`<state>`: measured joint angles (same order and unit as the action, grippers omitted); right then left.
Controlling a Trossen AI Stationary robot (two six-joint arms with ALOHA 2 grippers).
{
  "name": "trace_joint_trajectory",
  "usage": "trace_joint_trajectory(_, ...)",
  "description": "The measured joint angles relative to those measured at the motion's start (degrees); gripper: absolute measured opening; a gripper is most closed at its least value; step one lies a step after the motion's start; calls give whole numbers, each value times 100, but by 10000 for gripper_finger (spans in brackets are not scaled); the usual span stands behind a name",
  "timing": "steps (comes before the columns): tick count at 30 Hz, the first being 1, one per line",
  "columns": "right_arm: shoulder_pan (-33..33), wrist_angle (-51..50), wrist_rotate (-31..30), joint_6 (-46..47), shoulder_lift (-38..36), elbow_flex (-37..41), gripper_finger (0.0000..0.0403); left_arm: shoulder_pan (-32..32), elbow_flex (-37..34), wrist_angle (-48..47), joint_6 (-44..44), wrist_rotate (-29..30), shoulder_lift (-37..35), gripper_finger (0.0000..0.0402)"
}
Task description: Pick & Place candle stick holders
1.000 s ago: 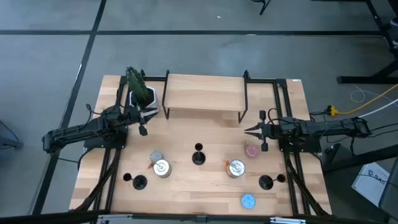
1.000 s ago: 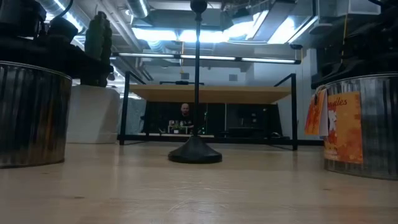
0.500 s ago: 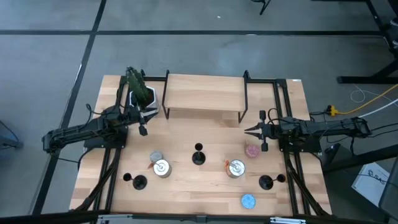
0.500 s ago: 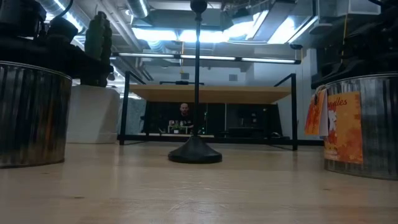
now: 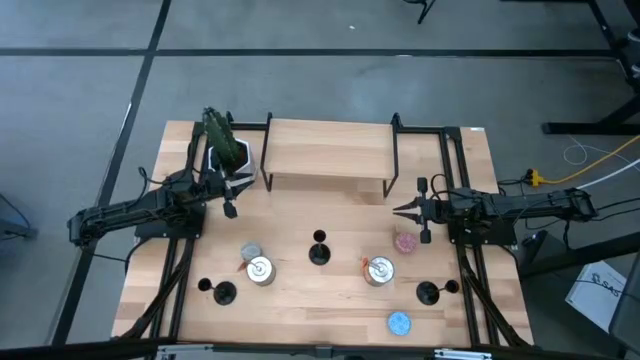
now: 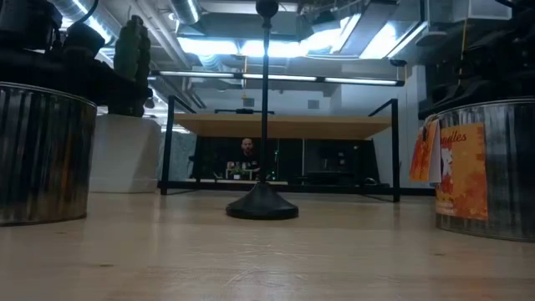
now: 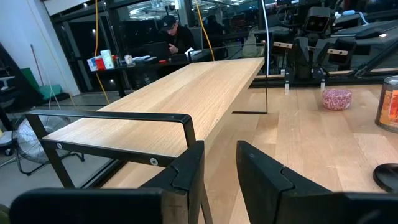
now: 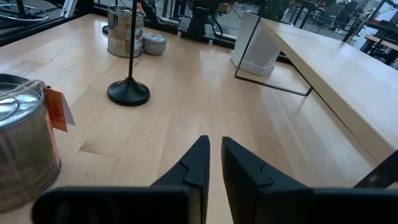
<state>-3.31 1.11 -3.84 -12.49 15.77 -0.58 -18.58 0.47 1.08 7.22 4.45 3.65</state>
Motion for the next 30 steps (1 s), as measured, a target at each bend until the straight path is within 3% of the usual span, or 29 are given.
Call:
trace_joint_trajectory(26, 2, 0, 1, 13, 0, -2, 45, -1, 0, 0, 0, 0, -1, 88)
trace_joint_trajectory(30, 0, 19, 407, 1401, 0, -2, 45, 1, 2, 0, 0, 0, 0, 88)
